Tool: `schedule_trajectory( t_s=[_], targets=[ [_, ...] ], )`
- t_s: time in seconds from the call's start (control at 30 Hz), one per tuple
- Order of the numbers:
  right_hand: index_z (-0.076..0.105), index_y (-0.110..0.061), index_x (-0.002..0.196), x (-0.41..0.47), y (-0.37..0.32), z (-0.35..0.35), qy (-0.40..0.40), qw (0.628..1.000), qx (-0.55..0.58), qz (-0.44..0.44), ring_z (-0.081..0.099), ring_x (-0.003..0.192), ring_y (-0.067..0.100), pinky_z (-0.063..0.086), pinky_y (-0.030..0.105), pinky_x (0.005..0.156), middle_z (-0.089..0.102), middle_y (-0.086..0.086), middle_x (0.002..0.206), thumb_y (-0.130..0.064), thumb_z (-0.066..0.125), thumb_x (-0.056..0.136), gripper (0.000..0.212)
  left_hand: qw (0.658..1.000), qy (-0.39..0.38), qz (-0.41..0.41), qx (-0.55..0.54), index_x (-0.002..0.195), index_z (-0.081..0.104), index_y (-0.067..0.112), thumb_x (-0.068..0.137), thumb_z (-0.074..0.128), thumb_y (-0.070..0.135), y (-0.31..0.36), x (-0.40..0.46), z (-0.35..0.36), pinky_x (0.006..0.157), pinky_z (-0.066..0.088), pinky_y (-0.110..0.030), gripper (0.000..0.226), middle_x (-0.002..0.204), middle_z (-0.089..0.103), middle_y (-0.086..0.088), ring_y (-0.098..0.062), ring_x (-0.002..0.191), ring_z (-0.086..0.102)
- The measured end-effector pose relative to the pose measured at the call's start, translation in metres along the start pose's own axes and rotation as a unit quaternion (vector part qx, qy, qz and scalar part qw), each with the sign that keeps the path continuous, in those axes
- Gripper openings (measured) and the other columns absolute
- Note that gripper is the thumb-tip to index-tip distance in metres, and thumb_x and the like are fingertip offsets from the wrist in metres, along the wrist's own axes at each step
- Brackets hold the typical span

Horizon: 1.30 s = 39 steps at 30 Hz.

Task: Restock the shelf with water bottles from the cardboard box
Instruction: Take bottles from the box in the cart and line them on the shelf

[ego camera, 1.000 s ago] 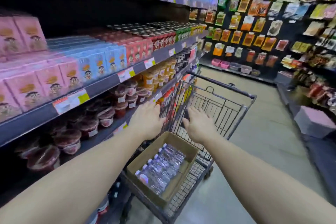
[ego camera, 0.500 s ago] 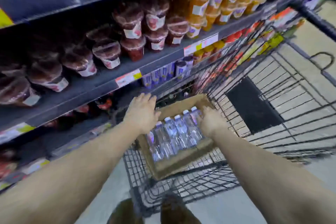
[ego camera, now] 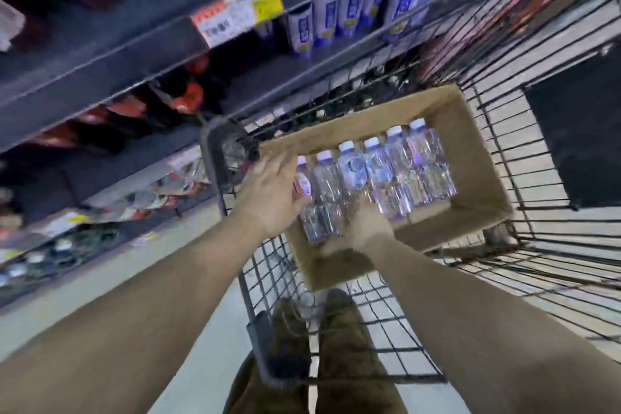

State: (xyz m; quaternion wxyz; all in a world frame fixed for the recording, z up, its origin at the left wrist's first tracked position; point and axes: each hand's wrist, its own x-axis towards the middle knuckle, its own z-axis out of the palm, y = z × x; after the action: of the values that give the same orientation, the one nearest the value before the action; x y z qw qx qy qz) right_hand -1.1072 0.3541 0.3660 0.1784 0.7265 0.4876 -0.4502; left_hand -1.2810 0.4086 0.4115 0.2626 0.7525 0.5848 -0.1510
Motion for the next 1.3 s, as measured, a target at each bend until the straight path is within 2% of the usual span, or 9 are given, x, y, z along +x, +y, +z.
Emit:
schedule_trajectory(
  t_s=[0.13,0.33,0.57,0.8,0.93,1.0,1.1,1.17,1.3],
  targets=[
    [0.019,-0.019,0.152,0.004,-0.005,0.029,0.023,0.993,0.115,0.023,0.055,0.118,0.034,0.044,0.037,0.099,0.040,0.019,0.141,-0.026,0.062,0.091,0.075,0.999,-0.016,-0.009,-0.032,0.157,0.011,0.017,0.095,0.050,0.051,-0.007,-0.001,0.009,0.124,0.002,-0.039,0.082,0.166,0.010,-0.004,-0.024,0.153,0.003],
    [0.038,-0.019,0.140,0.008,-0.013,0.030,0.085,0.943,0.300,0.113,0.058,0.107,0.032,0.043,0.030,0.093,0.034,0.016,0.139,-0.019,0.064,0.089,0.057,0.999,-0.016,-0.001,-0.038,0.157,0.011,0.017,0.095,0.052,0.049,-0.004,0.005,0.004,0.121,-0.002,-0.035,0.081,0.166,0.010,-0.004,-0.023,0.152,0.002],
    [0.036,-0.023,0.141,0.007,-0.023,0.021,0.100,0.931,0.319,0.147,0.057,0.108,0.028,0.047,0.033,0.086,0.035,0.010,0.137,-0.030,0.077,0.079,0.075,0.999,-0.022,0.008,-0.044,0.157,0.012,0.016,0.095,0.052,0.047,-0.004,0.002,0.000,0.122,-0.002,-0.035,0.080,0.165,0.011,-0.004,-0.022,0.152,0.002],
    [0.044,-0.014,0.135,0.016,-0.023,0.028,0.074,0.950,0.269,0.138,0.059,0.112,0.026,0.050,0.034,0.094,0.058,0.009,0.126,-0.026,0.077,0.078,0.068,0.998,-0.023,0.005,-0.052,0.157,0.013,0.016,0.095,0.052,0.048,-0.006,0.002,0.005,0.123,-0.001,-0.035,0.080,0.165,0.011,-0.004,-0.022,0.153,0.002],
    [0.048,-0.009,0.137,0.009,-0.010,0.023,0.021,0.901,0.412,0.132,0.067,0.080,0.018,0.051,0.026,0.076,0.068,0.004,0.103,-0.020,0.075,0.077,0.066,0.998,-0.017,0.008,-0.060,0.156,0.016,0.015,0.095,0.053,0.048,-0.003,0.002,0.008,0.122,0.000,-0.033,0.078,0.164,0.016,-0.006,-0.024,0.152,0.007],
    [0.047,-0.003,0.136,0.001,0.001,0.021,-0.033,0.850,0.515,0.110,0.068,0.069,0.023,0.047,0.024,0.069,0.071,0.011,0.102,-0.015,0.077,0.077,0.067,0.997,-0.004,0.008,-0.074,0.155,0.022,0.014,0.094,0.054,0.048,-0.001,0.002,0.010,0.122,0.004,-0.033,0.077,0.162,0.023,-0.007,-0.024,0.150,0.013],
    [0.049,-0.007,0.131,-0.011,0.015,0.019,-0.116,0.789,0.603,0.035,0.060,0.090,0.026,0.050,0.036,0.084,0.066,0.015,0.109,-0.001,0.074,0.080,0.057,0.995,0.011,-0.015,-0.098,0.151,0.034,0.018,0.089,0.048,0.066,0.010,0.000,0.010,0.123,0.008,-0.039,0.079,0.157,0.036,-0.005,-0.023,0.147,0.025],
    [0.046,-0.012,0.137,-0.016,0.016,0.015,-0.161,0.767,0.621,-0.024,0.062,0.098,0.021,0.051,0.033,0.088,0.062,0.015,0.122,0.007,0.071,0.080,0.065,0.989,-0.005,-0.049,-0.138,0.136,0.053,0.026,0.079,0.042,0.081,0.018,-0.001,0.009,0.122,0.012,-0.046,0.081,0.142,0.055,-0.003,-0.022,0.137,0.044],
    [0.045,-0.029,0.134,-0.013,0.013,0.011,-0.195,0.818,0.532,-0.095,0.061,0.110,0.015,0.045,0.038,0.104,0.059,-0.005,0.123,0.014,0.071,0.074,0.078,0.933,-0.016,-0.124,-0.337,0.107,0.067,0.029,0.045,0.058,0.093,0.018,0.003,0.013,0.095,0.053,-0.042,0.090,0.101,0.074,0.011,-0.013,0.095,0.069]
  ],
)
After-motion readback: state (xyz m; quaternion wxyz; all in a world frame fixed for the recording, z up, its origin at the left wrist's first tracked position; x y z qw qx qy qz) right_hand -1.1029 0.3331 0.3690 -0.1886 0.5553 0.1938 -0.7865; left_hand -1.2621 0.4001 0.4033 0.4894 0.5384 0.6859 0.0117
